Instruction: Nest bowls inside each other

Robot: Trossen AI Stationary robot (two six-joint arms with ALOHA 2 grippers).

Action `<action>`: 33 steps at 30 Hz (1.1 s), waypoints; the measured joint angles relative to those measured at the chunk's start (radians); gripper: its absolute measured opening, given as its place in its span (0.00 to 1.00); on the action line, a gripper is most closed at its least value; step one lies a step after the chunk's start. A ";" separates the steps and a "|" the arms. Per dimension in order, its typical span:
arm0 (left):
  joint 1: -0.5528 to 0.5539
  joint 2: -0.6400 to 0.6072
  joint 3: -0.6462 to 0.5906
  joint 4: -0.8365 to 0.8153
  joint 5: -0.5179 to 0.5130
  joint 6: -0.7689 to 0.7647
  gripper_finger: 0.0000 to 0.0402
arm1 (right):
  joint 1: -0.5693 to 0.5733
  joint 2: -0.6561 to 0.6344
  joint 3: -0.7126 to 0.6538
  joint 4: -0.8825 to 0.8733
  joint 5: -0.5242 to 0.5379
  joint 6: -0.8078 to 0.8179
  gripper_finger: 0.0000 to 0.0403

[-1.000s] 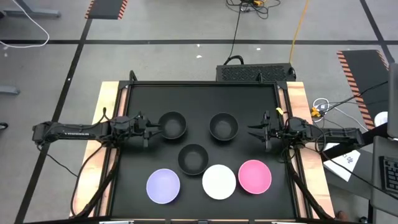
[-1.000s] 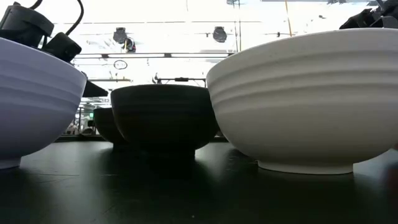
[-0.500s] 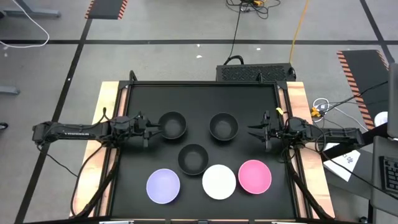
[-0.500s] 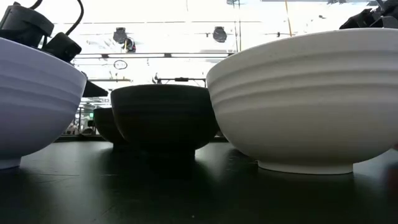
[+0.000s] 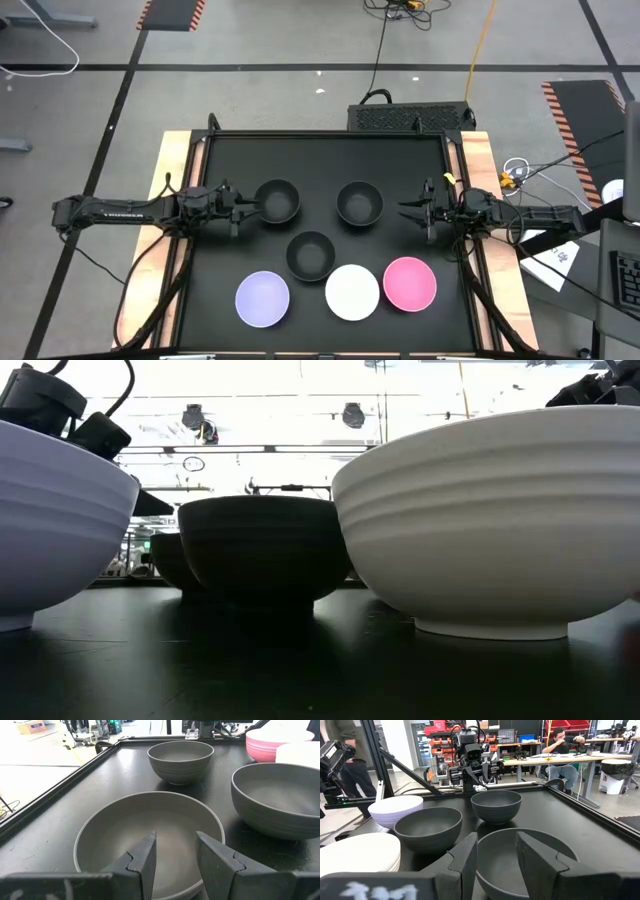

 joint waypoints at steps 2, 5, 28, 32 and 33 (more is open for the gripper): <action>0.000 0.000 0.000 0.000 0.000 0.000 0.34 | 0.000 0.000 0.000 0.000 0.000 0.000 0.31; 0.000 0.000 0.000 0.000 0.000 0.000 0.34 | 0.000 0.000 0.000 0.000 0.000 0.000 0.31; 0.000 0.000 0.000 0.072 -0.023 0.074 0.34 | 0.000 0.000 0.000 0.202 0.000 0.003 0.31; 0.000 0.000 0.000 0.069 -0.024 -0.033 0.34 | 0.000 0.000 0.000 0.249 0.001 0.018 0.31; 0.000 0.000 0.000 0.069 -0.025 -0.054 0.34 | 0.000 0.000 0.000 0.256 0.001 0.014 0.31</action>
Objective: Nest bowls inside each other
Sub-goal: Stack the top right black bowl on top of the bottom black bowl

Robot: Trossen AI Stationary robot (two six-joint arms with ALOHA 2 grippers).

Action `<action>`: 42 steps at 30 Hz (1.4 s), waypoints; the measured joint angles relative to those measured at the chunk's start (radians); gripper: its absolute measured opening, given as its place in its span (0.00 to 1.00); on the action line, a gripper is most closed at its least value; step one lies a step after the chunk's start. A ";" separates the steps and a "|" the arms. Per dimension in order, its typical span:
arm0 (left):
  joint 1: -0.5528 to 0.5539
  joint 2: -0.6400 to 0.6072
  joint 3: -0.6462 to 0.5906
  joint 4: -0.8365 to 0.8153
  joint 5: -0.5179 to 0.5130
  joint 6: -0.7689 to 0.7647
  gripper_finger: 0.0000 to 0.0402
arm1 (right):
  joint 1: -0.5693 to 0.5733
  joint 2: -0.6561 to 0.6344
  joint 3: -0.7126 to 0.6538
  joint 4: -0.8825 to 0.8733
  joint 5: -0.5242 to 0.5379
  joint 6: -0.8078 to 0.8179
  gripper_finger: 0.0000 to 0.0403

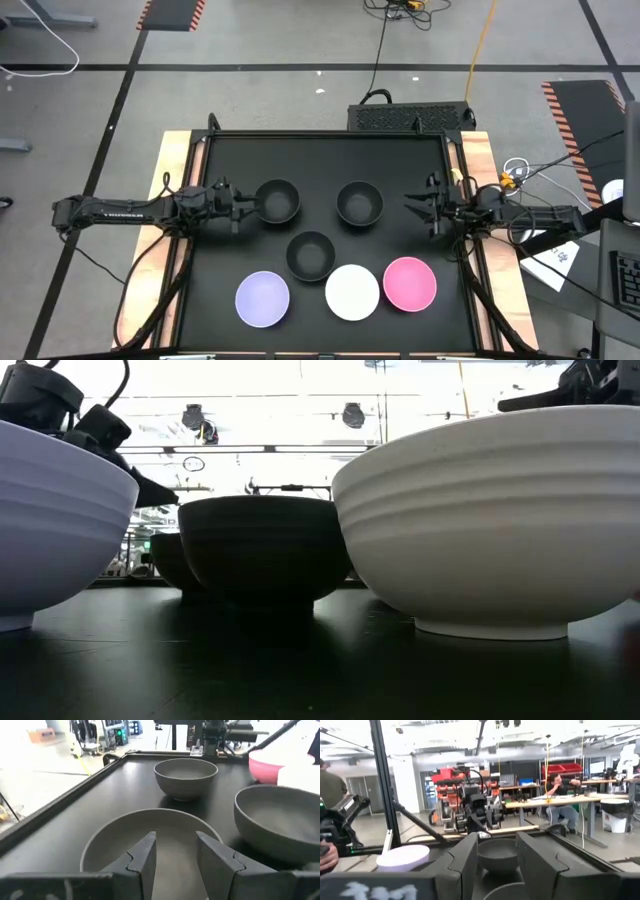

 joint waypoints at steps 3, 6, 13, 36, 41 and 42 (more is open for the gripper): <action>0.000 0.000 0.000 0.001 -0.001 -0.009 0.34 | 0.000 0.000 0.000 0.012 0.002 -0.055 0.31; 0.000 0.000 0.000 0.057 -0.001 0.005 0.34 | 0.000 0.000 0.000 0.041 0.002 -0.112 0.31; 0.000 0.000 0.000 0.145 -0.005 0.077 0.34 | 0.000 0.000 0.000 0.079 0.002 -0.209 0.31; -0.001 0.000 0.000 0.370 0.042 0.275 0.34 | 0.000 0.000 0.000 0.129 0.000 -0.070 0.31; 0.000 0.000 0.000 0.408 0.042 0.304 0.34 | 0.000 0.000 0.000 0.125 0.002 -0.100 0.31; 0.000 0.000 0.000 0.416 0.039 0.295 0.34 | 0.000 0.000 0.000 0.123 0.002 -0.101 0.31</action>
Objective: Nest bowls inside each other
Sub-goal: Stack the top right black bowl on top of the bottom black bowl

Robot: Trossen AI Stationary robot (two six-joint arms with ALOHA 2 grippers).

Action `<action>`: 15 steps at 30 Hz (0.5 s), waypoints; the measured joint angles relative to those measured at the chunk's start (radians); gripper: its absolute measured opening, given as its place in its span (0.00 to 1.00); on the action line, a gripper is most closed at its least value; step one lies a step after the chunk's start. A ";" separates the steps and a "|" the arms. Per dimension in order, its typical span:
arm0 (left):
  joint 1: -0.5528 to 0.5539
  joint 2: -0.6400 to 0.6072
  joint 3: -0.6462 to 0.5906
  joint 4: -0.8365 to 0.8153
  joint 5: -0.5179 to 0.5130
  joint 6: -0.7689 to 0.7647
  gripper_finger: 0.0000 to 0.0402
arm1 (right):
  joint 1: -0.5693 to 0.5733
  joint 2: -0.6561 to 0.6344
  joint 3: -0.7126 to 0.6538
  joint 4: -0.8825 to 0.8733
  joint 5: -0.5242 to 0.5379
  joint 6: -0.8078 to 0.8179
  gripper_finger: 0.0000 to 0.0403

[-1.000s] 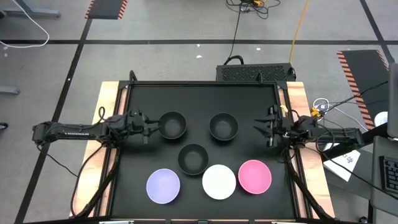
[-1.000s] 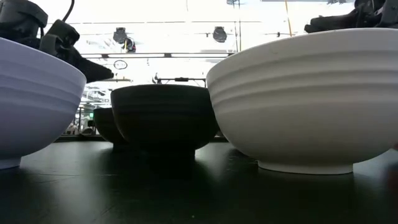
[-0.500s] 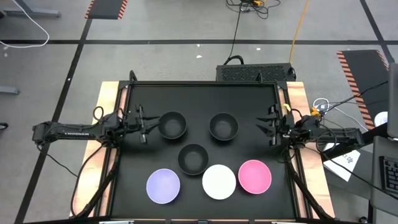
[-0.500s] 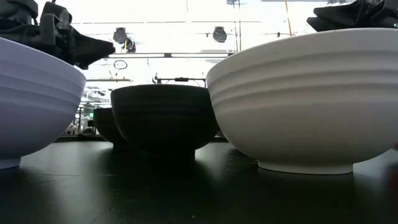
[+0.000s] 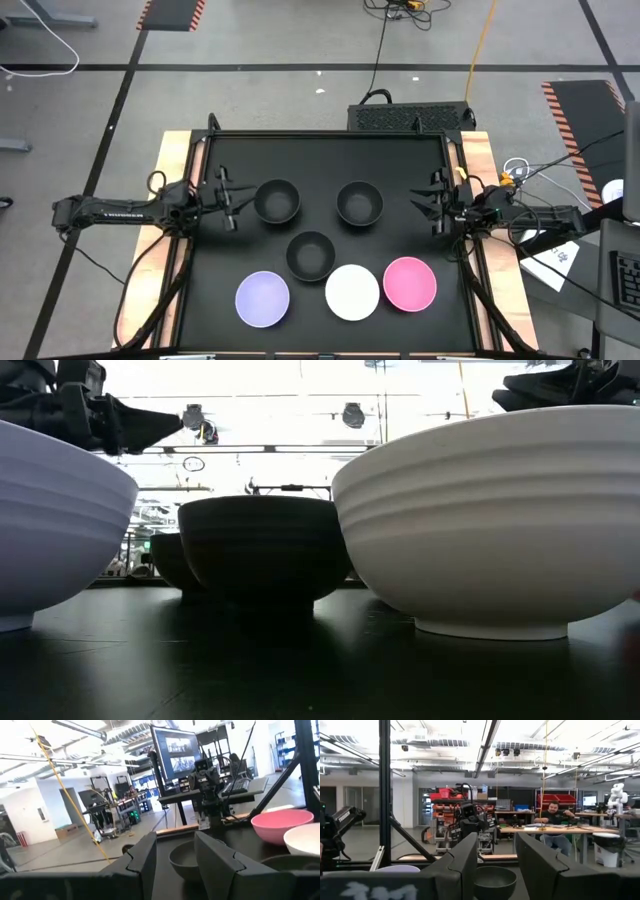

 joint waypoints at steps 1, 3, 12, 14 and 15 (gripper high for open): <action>0.000 0.000 0.002 0.008 -0.009 -0.014 0.34 | 0.000 0.000 0.000 0.000 0.000 -0.002 0.31; 0.000 0.000 0.025 -0.007 -0.031 -0.041 0.34 | 0.000 0.000 0.000 -0.001 0.001 -0.004 0.31; 0.000 0.002 0.260 -0.357 -0.035 -0.059 0.34 | -0.022 0.002 0.088 -0.284 0.115 0.012 0.31; 0.000 0.003 0.280 -0.380 -0.037 -0.055 0.34 | -0.035 -0.002 0.099 -0.289 0.133 0.031 0.31; 0.000 0.003 0.285 -0.391 -0.038 -0.050 0.34 | -0.042 0.000 0.102 -0.293 0.133 0.037 0.31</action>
